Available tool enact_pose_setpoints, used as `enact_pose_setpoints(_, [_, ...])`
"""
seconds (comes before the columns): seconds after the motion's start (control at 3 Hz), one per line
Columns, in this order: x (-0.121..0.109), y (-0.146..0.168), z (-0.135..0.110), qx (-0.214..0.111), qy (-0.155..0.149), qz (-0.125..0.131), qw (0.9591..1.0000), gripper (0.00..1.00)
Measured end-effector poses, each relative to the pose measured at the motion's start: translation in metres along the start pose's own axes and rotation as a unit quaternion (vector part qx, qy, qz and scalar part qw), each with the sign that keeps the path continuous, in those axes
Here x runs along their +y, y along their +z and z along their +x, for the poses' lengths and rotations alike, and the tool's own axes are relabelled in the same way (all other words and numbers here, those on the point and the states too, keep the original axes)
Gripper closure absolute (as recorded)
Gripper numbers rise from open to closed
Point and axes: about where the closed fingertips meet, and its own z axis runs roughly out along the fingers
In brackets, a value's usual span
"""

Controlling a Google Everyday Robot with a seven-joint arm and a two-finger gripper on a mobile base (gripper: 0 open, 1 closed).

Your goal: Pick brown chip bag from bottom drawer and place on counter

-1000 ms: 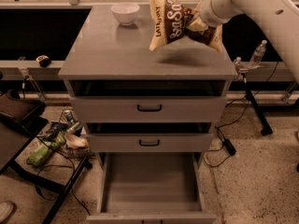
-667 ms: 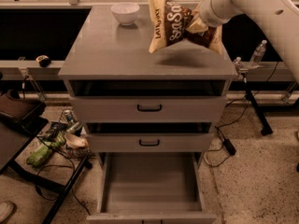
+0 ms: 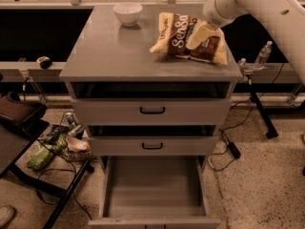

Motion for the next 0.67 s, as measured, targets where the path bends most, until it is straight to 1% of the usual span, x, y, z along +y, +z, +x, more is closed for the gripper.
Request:
enact_pose_setpoints(0.33, [-0.005,-0.012,-0.002,0.005,-0.009,0.005,0.9999,0.00])
enact_pose_setpoints(0.67, [-0.021,-0.077,-0.004,0.015,0.002,0.057,0.9983,0.00])
